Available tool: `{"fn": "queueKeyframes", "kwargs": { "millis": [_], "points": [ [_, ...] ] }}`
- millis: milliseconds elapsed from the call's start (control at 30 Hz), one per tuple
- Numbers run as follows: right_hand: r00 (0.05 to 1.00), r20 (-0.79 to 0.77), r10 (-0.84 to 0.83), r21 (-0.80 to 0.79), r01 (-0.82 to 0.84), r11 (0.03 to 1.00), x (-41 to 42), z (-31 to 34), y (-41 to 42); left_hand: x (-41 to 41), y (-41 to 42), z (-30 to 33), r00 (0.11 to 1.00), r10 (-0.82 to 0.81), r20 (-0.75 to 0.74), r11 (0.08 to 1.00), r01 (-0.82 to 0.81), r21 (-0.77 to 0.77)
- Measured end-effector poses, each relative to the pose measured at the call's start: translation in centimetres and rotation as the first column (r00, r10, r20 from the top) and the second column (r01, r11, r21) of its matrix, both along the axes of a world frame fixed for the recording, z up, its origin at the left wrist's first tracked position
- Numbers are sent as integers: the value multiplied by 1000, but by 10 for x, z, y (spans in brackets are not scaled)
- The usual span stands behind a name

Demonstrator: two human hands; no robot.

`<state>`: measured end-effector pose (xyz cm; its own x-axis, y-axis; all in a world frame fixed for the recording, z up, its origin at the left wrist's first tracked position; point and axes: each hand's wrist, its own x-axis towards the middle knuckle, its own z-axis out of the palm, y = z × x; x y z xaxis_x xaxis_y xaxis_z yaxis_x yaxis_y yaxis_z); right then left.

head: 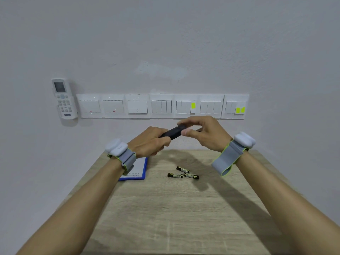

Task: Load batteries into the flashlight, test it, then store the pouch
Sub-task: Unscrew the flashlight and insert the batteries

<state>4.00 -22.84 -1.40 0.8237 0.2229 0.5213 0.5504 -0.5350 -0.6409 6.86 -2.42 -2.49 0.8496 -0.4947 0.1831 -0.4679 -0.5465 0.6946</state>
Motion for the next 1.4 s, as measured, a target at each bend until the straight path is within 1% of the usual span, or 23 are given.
{"fn": "queueKeyframes", "kwargs": {
  "millis": [67, 133, 233, 333, 433, 500, 533, 567, 600, 633, 667, 700, 733, 767, 833, 933, 1033, 1100, 1133, 1200, 1267, 1333, 1400],
  "points": [
    [999, 28, 17, 65, -18, 998, 1, -1, -3, 0, 3, -2, 998, 4, -55, 999, -6, -41],
    [999, 23, -35, 36, 34, 999, 7, -7, -10, 0, 6, -4, 998, 13, -68, 998, -17, -57],
    [968, -62, -242, -271, 217, 938, 25, -26, -22, -2, 7, -6, 998, 10, -59, 997, -14, -70],
    [929, -141, -343, -555, 213, 804, 33, -46, -28, -5, 6, -5, 999, 10, -47, 997, -13, -76],
    [896, -190, -402, -696, 166, 699, 33, -59, -27, -7, 7, -5, 999, -9, -53, 996, 4, -92],
    [899, -128, -419, -709, 213, 672, 35, -63, -26, -8, 7, -5, 998, -22, -64, 992, 14, -128],
    [914, -78, -398, -661, 251, 707, 34, -62, -23, -7, 7, -5, 998, -17, -56, 990, 9, -140],
    [928, -52, -369, -557, 280, 782, 32, -60, -20, -5, 7, -4, 1000, -2, -26, 991, -1, -137],
    [941, -77, -328, -362, 280, 889, 29, -57, -16, -3, 8, -2, 999, 16, 37, 994, -12, -110],
    [945, -208, -252, -68, 243, 968, 25, -50, -9, 1, 9, 1, 991, 30, 131, 998, -24, -50],
    [923, -378, -67, 268, 179, 947, 18, -43, 1, 4, 9, 5, 970, 29, 240, 998, -40, 40],
    [863, -478, 165, 538, 140, 831, 12, -39, 9, 8, 10, 10, 935, 15, 354, 985, -74, 154],
    [797, -494, 347, 707, 137, 694, 8, -36, 16, 11, 10, 15, 883, -12, 469, 950, -136, 282],
    [751, -480, 453, 791, 147, 594, 4, -33, 20, 14, 9, 22, 815, -54, 577, 894, -218, 392],
    [703, -436, 562, 865, 155, 478, 1, -33, 24, 18, 5, 33, 677, -151, 720, 779, -366, 509],
    [677, -421, 604, 896, 206, 394, 1, -35, 24, 21, 0, 44, 577, -211, 789, 728, -446, 521],
    [703, -417, 575, 903, 252, 348, 4, -37, 21, 24, 2, 46, 570, -202, 796, 716, -469, 517],
    [732, -404, 549, 910, 261, 321, 6, -37, 16, 27, 5, 40, 623, -99, 776, 779, -437, 450],
    [746, -405, 529, 909, 267, 320, 6, -36, 14, 29, 7, 35, 678, 11, 735, 844, -400, 357],
    [770, -434, 467, 888, 279, 365, 5, -35, 10, 31, 8, 19, 816, 227, 532, 934, -338, 120],
    [798, -457, 392, 863, 292, 411, 4, -34, 8, 33, 6, -2, 901, 318, 295, 947, -316, -57],
    [820, -445, 360, 866, 291, 407, 4, -35, 8, 32, 2, -20, 933, 347, 90, 921, -322, -218],
    [821, -437, 366, 875, 294, 385, 3, -36, 9, 34, 0, -33, 924, 383, 8, 890, -367, -269]
  ]
}}
